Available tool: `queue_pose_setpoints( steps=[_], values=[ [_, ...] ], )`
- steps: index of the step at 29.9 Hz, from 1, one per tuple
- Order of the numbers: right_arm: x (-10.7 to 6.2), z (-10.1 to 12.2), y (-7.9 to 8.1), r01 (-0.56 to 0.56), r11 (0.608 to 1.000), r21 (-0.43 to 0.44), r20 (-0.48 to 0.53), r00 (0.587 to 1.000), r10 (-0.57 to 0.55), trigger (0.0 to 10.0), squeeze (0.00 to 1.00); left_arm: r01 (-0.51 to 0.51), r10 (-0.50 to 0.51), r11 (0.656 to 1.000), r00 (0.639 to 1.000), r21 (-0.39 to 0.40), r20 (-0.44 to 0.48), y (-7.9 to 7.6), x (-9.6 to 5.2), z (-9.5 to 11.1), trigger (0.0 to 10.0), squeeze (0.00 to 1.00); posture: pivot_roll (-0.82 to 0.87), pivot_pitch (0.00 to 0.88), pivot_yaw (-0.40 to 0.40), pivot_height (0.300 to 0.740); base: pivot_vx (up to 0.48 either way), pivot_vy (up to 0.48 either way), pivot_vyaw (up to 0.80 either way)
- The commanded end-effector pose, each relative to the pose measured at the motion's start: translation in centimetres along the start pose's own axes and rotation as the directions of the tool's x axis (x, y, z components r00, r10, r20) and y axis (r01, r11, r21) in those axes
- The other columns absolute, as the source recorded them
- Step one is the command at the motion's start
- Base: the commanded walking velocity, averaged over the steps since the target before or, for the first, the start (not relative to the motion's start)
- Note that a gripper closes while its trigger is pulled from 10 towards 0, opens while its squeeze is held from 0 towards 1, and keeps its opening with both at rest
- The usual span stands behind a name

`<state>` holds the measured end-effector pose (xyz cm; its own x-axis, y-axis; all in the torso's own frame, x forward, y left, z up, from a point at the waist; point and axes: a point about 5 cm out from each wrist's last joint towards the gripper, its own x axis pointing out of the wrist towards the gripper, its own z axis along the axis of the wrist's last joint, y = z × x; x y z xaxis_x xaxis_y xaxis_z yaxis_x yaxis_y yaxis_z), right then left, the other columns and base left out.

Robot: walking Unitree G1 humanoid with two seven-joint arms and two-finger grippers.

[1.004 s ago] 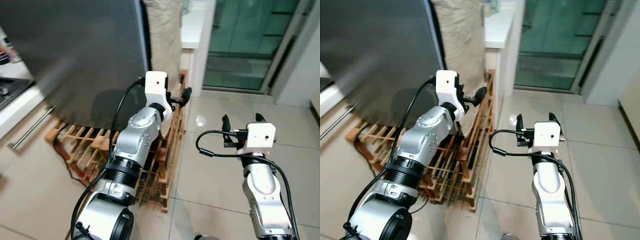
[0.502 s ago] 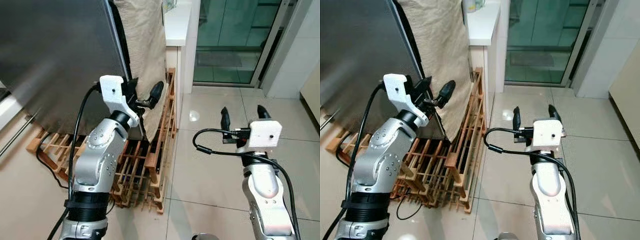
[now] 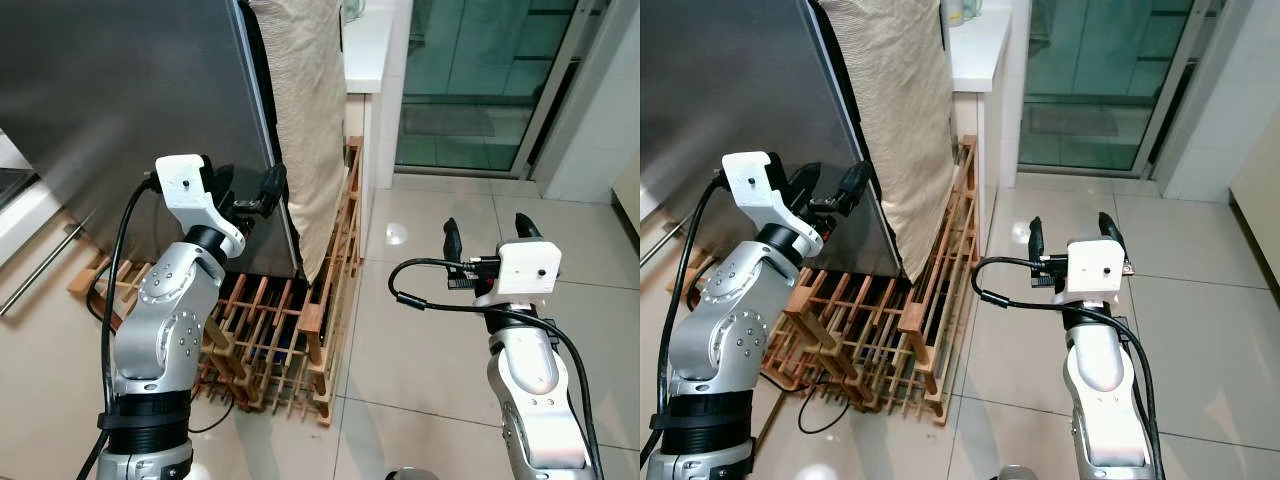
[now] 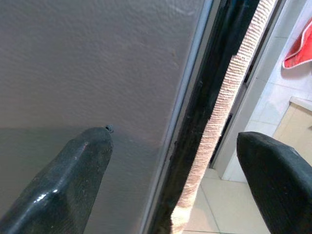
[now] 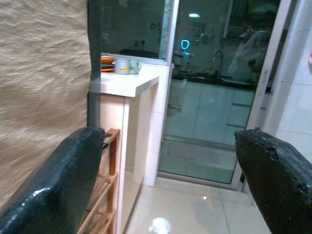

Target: Restocking fridge

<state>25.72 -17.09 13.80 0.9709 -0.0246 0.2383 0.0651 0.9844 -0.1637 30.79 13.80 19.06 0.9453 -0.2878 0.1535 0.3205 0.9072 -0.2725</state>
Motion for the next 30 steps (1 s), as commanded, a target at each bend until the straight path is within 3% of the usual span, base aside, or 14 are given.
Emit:
queue_pose_setpoints(
  steps=[1,4,13,23,30],
  values=[
    [0.1,-0.1,0.3,-0.014,1.0,0.004,-0.007,1.0,0.014,10.0,0.0,0.017,-0.017,1.0,1.0,-0.002,-0.002,-0.6,0.2,0.1,10.0,0.0,-0.14,0.0,0.101,0.74,0.0,0.0,0.0],
    [0.2,0.0,0.2,-0.014,1.0,0.001,-0.005,1.0,0.014,10.0,0.0,0.054,-0.055,0.998,0.998,-0.017,-0.018,-1.7,0.7,0.0,10.0,0.0,-0.14,0.0,0.103,0.74,0.0,0.0,0.0],
    [0.4,0.0,0.2,-0.004,1.0,0.0,-0.002,1.0,0.004,10.0,0.0,0.082,-0.083,0.996,0.996,-0.017,-0.021,-2.8,1.9,0.1,10.0,0.0,-0.15,0.0,0.113,0.74,0.0,0.0,0.0],
    [0.2,-0.1,0.0,0.005,1.0,-0.007,-0.006,1.0,-0.005,10.0,0.0,0.162,-0.164,0.985,0.986,-0.063,-0.033,-4.6,2.2,0.2,10.0,0.0,-0.16,0.0,0.118,0.74,0.0,0.0,0.0],
    [0.4,-0.2,0.2,0.0,1.0,-0.006,-0.009,1.0,0.0,10.0,0.0,0.132,-0.133,0.991,0.989,-0.012,-0.072,-5.0,3.6,-0.7,10.0,0.0,-0.16,0.0,0.111,0.74,0.0,0.0,0.0]
  ],
)
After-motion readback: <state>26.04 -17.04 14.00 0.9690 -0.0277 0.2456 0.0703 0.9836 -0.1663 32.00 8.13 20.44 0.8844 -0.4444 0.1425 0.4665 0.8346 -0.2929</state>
